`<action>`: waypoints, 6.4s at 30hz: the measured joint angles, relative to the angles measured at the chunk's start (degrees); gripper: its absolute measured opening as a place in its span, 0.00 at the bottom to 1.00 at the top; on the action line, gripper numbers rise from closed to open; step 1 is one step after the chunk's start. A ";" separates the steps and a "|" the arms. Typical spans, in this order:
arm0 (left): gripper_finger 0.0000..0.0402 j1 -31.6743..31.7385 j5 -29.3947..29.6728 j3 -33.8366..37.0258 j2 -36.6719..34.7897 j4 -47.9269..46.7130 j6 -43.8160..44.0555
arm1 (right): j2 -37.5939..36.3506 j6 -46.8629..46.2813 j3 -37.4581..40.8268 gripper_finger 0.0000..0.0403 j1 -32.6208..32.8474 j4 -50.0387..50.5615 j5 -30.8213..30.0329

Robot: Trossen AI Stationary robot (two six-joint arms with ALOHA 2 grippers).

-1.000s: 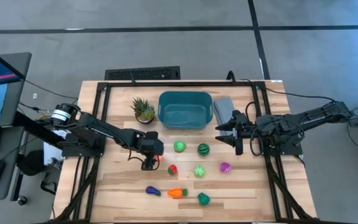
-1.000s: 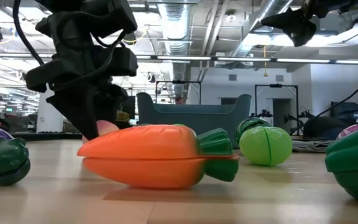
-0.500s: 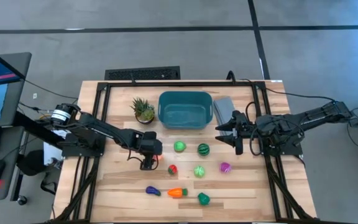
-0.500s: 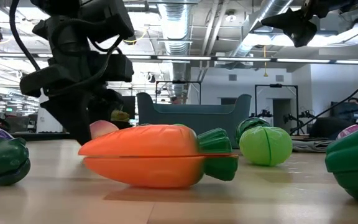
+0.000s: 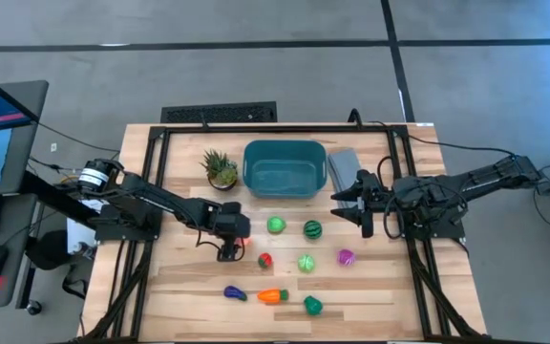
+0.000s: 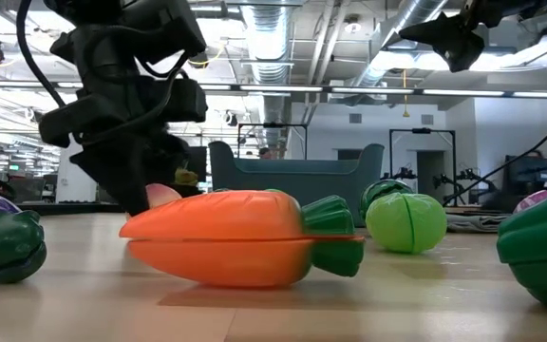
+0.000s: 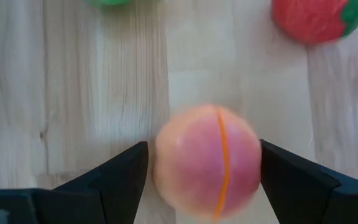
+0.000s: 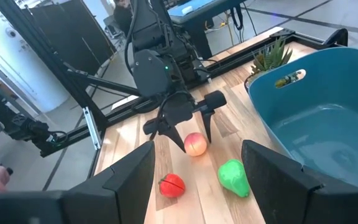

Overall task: Pick and placing Produce into tupperware
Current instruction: Put the peach into the blue bin, then put the onion into the blue bin

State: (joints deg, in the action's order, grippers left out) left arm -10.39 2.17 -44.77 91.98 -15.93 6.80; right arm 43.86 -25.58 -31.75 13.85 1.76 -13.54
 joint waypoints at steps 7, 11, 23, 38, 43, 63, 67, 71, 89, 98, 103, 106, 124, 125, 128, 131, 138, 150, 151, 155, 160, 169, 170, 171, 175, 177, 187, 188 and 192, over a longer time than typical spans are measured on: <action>0.68 0.00 -0.04 0.00 -0.02 0.39 -0.20 | 0.00 0.02 0.00 0.66 0.00 0.11 0.00; 0.61 0.00 -0.46 0.00 -0.03 0.40 -0.21 | 0.01 0.02 0.00 0.66 0.00 0.58 0.01; 0.61 0.00 -0.33 -0.02 -0.09 0.40 -0.14 | 0.00 0.02 0.00 0.66 0.00 0.83 0.00; 0.57 -0.02 -0.42 -0.04 -0.09 3.37 0.51 | 0.02 -0.98 0.00 0.66 0.00 1.20 0.02; 0.56 0.00 -0.44 -0.29 -0.09 4.05 0.95 | 0.00 -1.03 0.00 0.66 0.00 1.21 0.01; 0.57 4.45 4.76 -4.62 -9.35 6.58 -0.96 | 0.01 -1.42 0.02 0.66 0.02 1.20 0.21; 0.57 5.92 7.11 -4.98 -12.24 6.63 -2.04 | 0.00 -1.40 0.02 0.66 0.02 1.23 0.46; 0.57 7.99 8.43 -4.98 -13.38 7.74 -2.78 | 0.02 -1.34 0.02 0.66 0.02 1.25 0.48; 0.57 20.44 6.30 -5.01 -13.16 17.76 -6.33 | 0.02 -1.33 0.02 0.66 0.00 1.23 0.47; 0.57 25.89 3.75 -6.16 -12.36 20.65 -6.31 | 0.00 -0.98 0.02 0.66 -1.77 1.22 0.46; 0.57 27.43 0.87 -14.10 -5.69 16.92 -8.21 | 0.00 -0.97 0.02 0.66 -2.81 0.72 0.45; 0.57 27.77 0.30 -20.27 -0.13 12.60 -10.54 | 0.02 -0.98 0.02 0.66 -2.63 0.52 0.44; 0.57 30.64 -6.49 -43.02 21.40 -9.02 -13.45 | 0.02 -1.40 0.02 0.66 -1.11 0.07 0.20; 0.57 30.64 -6.54 -43.49 22.01 -9.65 -13.45 | 0.02 -1.40 0.02 0.66 -1.11 0.07 0.20; 0.57 30.64 -6.86 -43.85 22.69 -10.97 -13.44 | 0.02 -1.40 0.02 0.66 -1.11 0.13 0.20; 0.57 30.64 -6.57 -43.95 23.09 -9.74 -13.43 | 0.02 -1.40 0.02 0.66 -1.11 0.17 0.20; 0.57 31.41 -7.75 -43.84 25.79 -13.93 -12.87 | 0.02 -1.40 0.02 0.66 -1.11 0.07 0.20; 0.61 31.21 -7.65 -43.89 26.36 -13.62 -12.43 | 0.02 -1.92 0.02 0.66 -1.11 -0.01 0.20; 0.61 31.21 -7.49 -43.89 26.36 -13.54 -12.47 | 0.02 -2.00 0.02 0.66 -1.11 -0.02 0.20; 0.64 31.12 -6.84 -43.89 26.35 -12.60 -12.45 | 0.02 -2.03 0.02 0.66 -1.11 -0.02 0.20; 0.67 31.11 -6.86 -43.89 26.32 -12.61 -12.47 | 0.02 -2.03 0.02 0.66 -1.11 0.00 0.20; 0.67 31.12 -7.86 -43.89 26.11 -12.05 -12.46 | 0.02 -2.01 0.02 0.66 -1.11 0.01 0.20; 0.67 31.12 -8.46 -43.89 25.77 -12.11 -12.37 | 0.02 -2.02 0.02 0.66 -1.11 0.02 0.20; 0.67 31.12 -8.94 -43.89 25.37 -11.84 -12.35 | 0.02 -2.01 0.02 0.66 -1.11 0.02 0.20; 0.68 31.11 -9.20 -43.89 22.49 -11.61 -12.42 | 0.02 -2.01 0.02 0.66 -1.11 0.07 0.20; 0.68 31.10 -9.20 -43.89 20.47 -11.85 -12.89 | 0.00 -2.01 0.02 0.66 -1.11 0.07 0.20; 0.68 30.02 -14.68 -43.95 6.01 -21.04 -12.69 | 0.00 -2.19 0.00 0.66 -1.10 3.48 0.42; 0.68 29.72 -15.88 -43.95 4.55 -22.96 -12.14 | 0.00 -2.89 0.00 0.66 -1.11 4.79 0.44; 0.68 27.17 -18.49 -43.95 -0.62 -31.51 -11.04 | 0.02 -6.61 0.00 0.66 -1.10 9.07 0.87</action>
State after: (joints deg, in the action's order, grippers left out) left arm 16.78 -16.31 -88.72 91.36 -47.44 -4.24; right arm 43.87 -32.20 -31.75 12.75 10.82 -12.67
